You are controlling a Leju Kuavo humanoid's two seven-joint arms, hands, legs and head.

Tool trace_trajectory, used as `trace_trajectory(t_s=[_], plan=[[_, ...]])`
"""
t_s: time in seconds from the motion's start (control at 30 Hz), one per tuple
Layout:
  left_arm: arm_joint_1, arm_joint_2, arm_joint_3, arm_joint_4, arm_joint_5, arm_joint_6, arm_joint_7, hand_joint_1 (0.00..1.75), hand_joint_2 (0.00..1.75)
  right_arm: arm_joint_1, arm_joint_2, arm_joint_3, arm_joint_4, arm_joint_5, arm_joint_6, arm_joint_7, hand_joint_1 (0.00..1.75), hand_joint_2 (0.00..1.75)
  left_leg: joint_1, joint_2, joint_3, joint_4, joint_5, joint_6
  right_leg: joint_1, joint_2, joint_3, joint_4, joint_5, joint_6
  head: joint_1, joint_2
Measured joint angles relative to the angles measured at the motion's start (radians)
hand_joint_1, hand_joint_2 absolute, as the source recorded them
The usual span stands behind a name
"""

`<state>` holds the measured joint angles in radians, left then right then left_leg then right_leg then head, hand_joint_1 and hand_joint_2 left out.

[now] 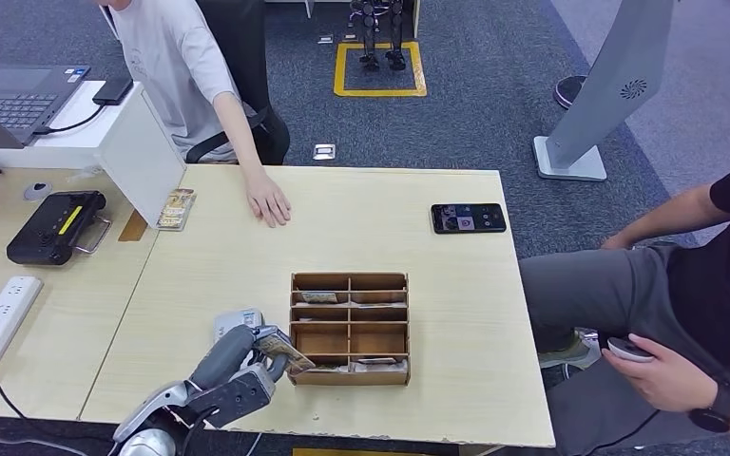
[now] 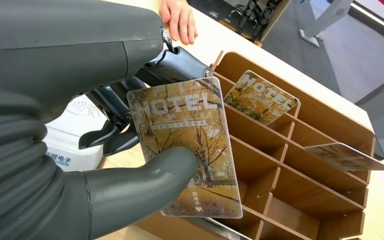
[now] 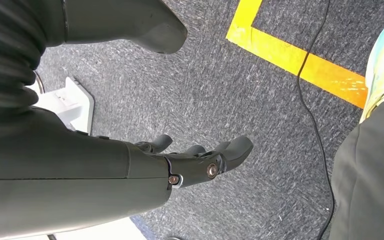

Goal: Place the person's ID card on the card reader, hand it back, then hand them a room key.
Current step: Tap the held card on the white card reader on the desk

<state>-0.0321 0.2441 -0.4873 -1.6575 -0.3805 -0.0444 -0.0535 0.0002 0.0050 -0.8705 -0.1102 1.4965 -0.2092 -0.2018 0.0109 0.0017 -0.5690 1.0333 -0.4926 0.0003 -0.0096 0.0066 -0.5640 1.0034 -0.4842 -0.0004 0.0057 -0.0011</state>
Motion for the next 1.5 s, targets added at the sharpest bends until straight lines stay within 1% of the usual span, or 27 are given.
trace_trajectory(t_s=[0.1, 0.23, 0.4, 0.53, 0.9, 1.2, 1.5], plan=[[-0.001, -0.007, -0.006, 0.008, -0.04, 0.022, 0.021, 1.75, 1.75, 0.0, -0.001, 0.0, 0.0, 0.0, -0.001, 0.0, 0.0, 1.75, 0.0, 0.0, 0.0, 0.0, 0.0, 0.0, 0.0, 0.0, 0.0, 0.0, 0.0, 0.0, 0.0, 0.0], [-0.016, -0.037, -0.011, 0.048, -0.186, 0.102, 0.056, 1.75, 1.75, 0.0, -0.001, 0.0, -0.002, 0.002, 0.009, 0.016, 0.0, 1.75, 0.0, 0.0, 0.0, 0.0, 0.0, 0.0, 0.0, 0.0, 0.0, 0.0, 0.0, 0.0, 0.0, 0.0], [-0.037, -0.084, -0.011, 0.123, -0.213, 0.131, 0.072, 1.75, 1.75, 0.0, 0.0, 0.001, -0.011, 0.01, 0.025, 0.023, 0.0, 1.75, -0.001, 0.0, 0.0, 0.0, 0.0, 0.0, 0.0, 0.0, 0.0, 0.0, 0.0, 0.001, 0.0, 0.0], [-0.041, -0.102, -0.007, 0.163, -0.195, 0.137, 0.071, 1.75, 1.75, 0.002, 0.0, 0.003, -0.018, 0.015, 0.036, 0.024, 0.0, 1.75, 0.0, -0.001, 0.0, 0.0, 0.0, 0.0, 0.0, -0.001, 0.0, 0.0, 0.001, 0.001, 0.0, 0.0], [-0.042, -0.114, 0.004, 0.199, -0.18, 0.138, 0.064, 1.75, 1.75, 0.007, 0.0, 0.014, -0.025, 0.02, 0.048, 0.024, 0.0, 1.75, 0.0, -0.001, 0.0, 0.0, 0.0, 0.0, 0.0, -0.001, 0.001, 0.0, 0.001, 0.001, 0.0, 0.0], [-0.041, -0.119, 0.048, 0.2, -0.139, 0.135, 0.054, 1.75, 1.75, 0.012, 0.002, 0.02, -0.029, 0.019, 0.047, 0.003, 0.0, 1.75, 0.0, -0.001, 0.0, 0.0, 0.0, 0.0, 0.0, 0.0, 0.001, 0.0, 0.001, 0.001, 0.0, 0.0], [-0.04, -0.108, 0.086, 0.175, -0.008, 0.114, 0.003, 1.75, 1.75, 0.012, 0.007, 0.021, -0.028, 0.019, 0.034, 0.007, 0.0, 1.75, 0.0, -0.001, 0.0, 0.0, 0.0, 0.0, 0.0, -0.001, 0.001, 0.0, 0.001, 0.001, 0.0, 0.0]])
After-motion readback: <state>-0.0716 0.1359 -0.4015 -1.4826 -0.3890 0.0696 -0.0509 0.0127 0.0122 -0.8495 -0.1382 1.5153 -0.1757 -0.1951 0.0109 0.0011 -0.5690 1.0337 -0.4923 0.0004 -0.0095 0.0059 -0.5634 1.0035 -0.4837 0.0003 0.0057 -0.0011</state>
